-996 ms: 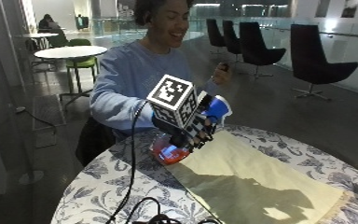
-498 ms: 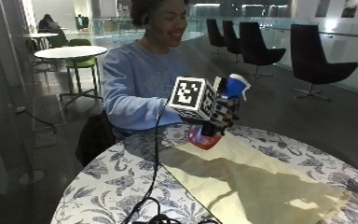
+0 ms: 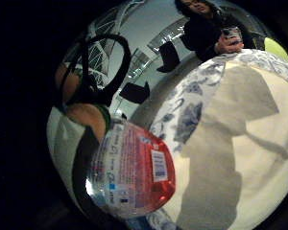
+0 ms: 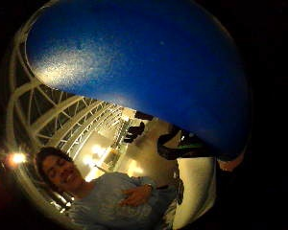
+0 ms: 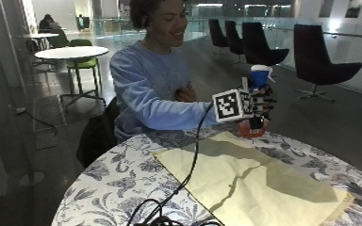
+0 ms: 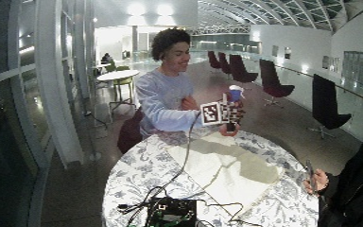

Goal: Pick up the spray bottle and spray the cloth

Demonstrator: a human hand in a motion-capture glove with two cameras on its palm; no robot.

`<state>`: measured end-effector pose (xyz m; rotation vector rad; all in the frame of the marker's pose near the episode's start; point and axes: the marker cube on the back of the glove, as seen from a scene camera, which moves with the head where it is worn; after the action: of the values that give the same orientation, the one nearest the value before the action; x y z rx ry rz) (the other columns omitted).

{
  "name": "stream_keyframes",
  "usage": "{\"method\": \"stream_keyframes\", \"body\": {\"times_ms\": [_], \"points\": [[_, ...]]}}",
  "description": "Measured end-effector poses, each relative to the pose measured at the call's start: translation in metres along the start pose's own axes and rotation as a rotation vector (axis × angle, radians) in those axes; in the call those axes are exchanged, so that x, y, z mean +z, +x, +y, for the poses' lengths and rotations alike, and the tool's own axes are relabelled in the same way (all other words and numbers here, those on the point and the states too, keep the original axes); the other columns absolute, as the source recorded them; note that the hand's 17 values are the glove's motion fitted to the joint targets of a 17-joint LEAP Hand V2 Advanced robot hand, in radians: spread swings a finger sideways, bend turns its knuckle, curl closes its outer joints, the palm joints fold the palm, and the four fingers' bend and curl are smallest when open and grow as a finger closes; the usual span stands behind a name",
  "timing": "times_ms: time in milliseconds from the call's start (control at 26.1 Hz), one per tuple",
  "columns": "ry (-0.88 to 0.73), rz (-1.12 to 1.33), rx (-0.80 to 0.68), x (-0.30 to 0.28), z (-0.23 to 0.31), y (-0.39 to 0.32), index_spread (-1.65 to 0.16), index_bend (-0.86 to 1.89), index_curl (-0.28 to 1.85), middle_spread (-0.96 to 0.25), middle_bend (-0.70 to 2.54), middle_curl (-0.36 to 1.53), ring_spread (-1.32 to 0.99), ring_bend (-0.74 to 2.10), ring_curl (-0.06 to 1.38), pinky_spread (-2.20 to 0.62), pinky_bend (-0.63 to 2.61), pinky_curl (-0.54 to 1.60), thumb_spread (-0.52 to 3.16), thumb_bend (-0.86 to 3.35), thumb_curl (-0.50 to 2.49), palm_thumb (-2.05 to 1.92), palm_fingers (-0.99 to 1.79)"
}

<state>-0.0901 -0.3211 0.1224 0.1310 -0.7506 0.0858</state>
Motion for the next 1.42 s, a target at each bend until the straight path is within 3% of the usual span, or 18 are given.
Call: {"method": "stream_keyframes", "body": {"times_ms": [383, 805, 919, 1073, 1417], "points": [[-0.048, -0.055, 0.003, 0.078, 0.003, 0.03, -0.24, 0.09, 0.24, -0.09, 0.42, 0.5, -0.04, 0.6, 0.43, -0.05, 0.41, 0.39, 0.95, -0.02, 0.56, 0.87, 1.1], [-0.05, -0.035, 0.0, 0.073, 0.011, 0.028, -0.26, 0.1, 0.24, -0.08, 0.41, 0.5, -0.05, 0.57, 0.43, -0.03, 0.36, 0.4, 0.99, -0.03, 0.54, 0.86, 0.97], [-0.049, 0.003, -0.042, 0.054, 0.025, 0.018, -0.27, 0.1, 0.25, -0.08, 0.34, 0.48, -0.04, 0.5, 0.43, 0.01, 0.39, 0.42, 1.03, -0.04, 0.52, 0.81, 0.77], [-0.051, 0.157, -0.108, 0.007, 0.056, 0.003, -0.28, 0.1, 0.24, -0.08, 0.32, 0.47, -0.04, 0.47, 0.41, 0.05, 0.38, 0.4, 1.05, -0.03, 0.5, 0.79, 0.76], [0.107, 0.628, -0.175, -0.142, 0.132, -0.01, -0.28, 0.14, 0.26, -0.07, 0.27, 0.45, -0.03, 0.43, 0.38, 0.08, 0.35, 0.38, 1.12, -0.01, 0.48, 0.8, 0.8]]}}
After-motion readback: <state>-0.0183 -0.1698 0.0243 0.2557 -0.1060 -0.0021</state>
